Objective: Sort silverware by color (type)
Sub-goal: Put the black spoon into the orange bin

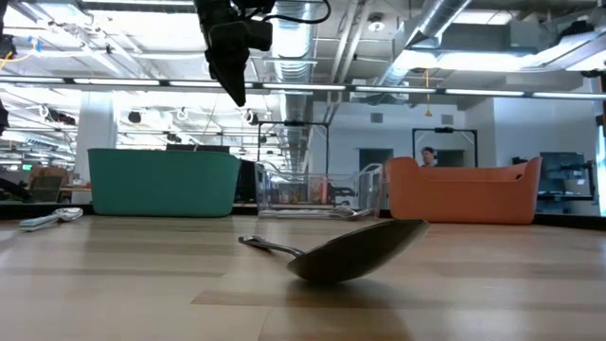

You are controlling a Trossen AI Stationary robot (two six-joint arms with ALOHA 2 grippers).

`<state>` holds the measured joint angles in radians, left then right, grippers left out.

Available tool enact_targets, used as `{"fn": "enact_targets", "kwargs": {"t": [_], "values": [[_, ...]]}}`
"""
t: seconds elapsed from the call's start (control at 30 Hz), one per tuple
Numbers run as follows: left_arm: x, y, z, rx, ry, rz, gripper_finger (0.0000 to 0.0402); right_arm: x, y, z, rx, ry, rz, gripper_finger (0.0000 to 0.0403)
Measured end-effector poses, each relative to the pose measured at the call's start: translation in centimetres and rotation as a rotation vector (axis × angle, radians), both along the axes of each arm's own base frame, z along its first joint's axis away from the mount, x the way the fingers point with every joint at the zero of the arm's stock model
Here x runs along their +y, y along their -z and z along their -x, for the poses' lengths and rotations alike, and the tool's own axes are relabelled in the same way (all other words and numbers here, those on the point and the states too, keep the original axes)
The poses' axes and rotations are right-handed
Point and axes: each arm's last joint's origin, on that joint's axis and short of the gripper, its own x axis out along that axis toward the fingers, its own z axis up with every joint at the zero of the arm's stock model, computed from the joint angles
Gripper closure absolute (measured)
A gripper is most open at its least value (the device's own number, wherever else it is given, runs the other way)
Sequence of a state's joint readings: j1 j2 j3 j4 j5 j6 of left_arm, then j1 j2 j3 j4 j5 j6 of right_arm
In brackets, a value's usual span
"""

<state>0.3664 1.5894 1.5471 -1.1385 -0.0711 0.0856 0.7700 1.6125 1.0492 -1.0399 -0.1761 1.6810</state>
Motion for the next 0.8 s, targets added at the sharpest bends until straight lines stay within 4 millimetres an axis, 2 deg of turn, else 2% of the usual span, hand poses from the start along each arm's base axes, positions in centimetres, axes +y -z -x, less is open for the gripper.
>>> {"fn": "enact_targets", "kwargs": {"t": [0.27, 0.57, 0.8], "values": [[0.0, 0.0, 0.0, -0.001, 0.001, 0.002, 0.0306, -0.4, 1.1, 0.8, -0.040, 0.011, -0.043, 0.0214], [0.0, 0.0, 0.0, -0.001, 0.001, 0.001, 0.0306, -1.1, 4.2, 1.4, -0.075, 0.018, -0.080, 0.0214], [0.0, 0.0, 0.0, 0.000, 0.000, 0.000, 0.0306, -1.6, 5.3, 2.0, -0.065, 0.054, -0.083, 0.0216]]}}
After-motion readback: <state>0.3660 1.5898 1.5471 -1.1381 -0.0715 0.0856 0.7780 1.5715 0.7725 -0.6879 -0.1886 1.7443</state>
